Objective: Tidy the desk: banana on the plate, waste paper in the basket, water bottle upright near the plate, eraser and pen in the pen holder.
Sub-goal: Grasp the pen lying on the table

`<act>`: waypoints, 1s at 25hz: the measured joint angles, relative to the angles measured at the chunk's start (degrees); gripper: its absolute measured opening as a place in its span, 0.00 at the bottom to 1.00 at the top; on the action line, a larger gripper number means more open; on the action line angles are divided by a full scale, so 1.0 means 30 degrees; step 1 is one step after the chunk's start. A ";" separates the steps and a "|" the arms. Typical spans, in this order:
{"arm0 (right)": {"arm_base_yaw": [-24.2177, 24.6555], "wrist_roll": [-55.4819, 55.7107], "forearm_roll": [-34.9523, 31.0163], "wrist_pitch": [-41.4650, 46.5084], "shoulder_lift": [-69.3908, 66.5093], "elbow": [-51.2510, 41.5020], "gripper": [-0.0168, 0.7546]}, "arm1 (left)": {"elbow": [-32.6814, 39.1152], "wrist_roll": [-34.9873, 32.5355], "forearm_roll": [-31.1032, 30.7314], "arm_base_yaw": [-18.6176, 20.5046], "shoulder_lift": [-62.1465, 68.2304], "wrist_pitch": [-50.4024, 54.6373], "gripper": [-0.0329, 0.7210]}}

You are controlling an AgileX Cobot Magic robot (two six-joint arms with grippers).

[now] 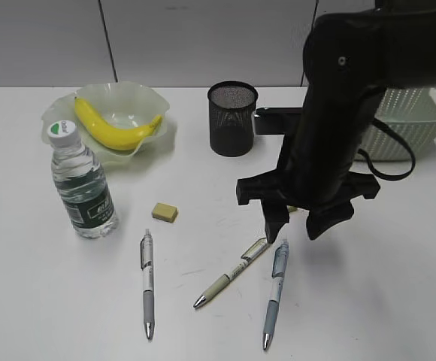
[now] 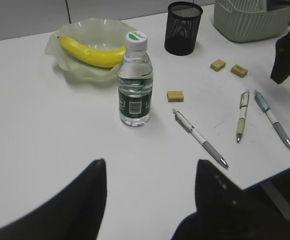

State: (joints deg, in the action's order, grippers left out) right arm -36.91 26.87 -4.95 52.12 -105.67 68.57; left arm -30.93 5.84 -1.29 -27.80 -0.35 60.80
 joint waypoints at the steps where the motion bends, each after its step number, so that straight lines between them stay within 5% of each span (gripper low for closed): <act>1: 0.0000 0.0000 -0.0024 -0.0215 -0.0234 0.0000 0.61 | 0.0000 0.0000 0.0000 0.0000 0.0000 0.0000 0.60; 25: -0.0382 0.0459 -0.0499 -0.0728 -0.3618 0.0214 0.57 | 0.0000 0.0000 0.0000 0.0000 0.0000 0.0000 0.60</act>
State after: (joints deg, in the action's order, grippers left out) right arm -38.05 28.25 -6.45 49.93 -116.53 69.21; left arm -30.93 5.84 -1.29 -27.80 -0.35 60.80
